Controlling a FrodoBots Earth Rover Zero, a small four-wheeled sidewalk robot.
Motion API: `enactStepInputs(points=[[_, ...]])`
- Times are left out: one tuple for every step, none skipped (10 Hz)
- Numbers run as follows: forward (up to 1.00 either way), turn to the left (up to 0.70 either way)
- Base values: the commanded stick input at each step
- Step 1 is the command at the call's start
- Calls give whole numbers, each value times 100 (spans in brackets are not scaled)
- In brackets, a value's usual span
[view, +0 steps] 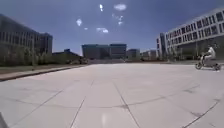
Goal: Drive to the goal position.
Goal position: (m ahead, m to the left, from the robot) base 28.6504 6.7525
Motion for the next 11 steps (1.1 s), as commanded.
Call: enactStepInputs(points=[[50, 0], [50, 0], [50, 0], [50, 0], [50, 0], [50, 0], [50, 0], [50, 0], [50, 0], [50, 0], [50, 0]])
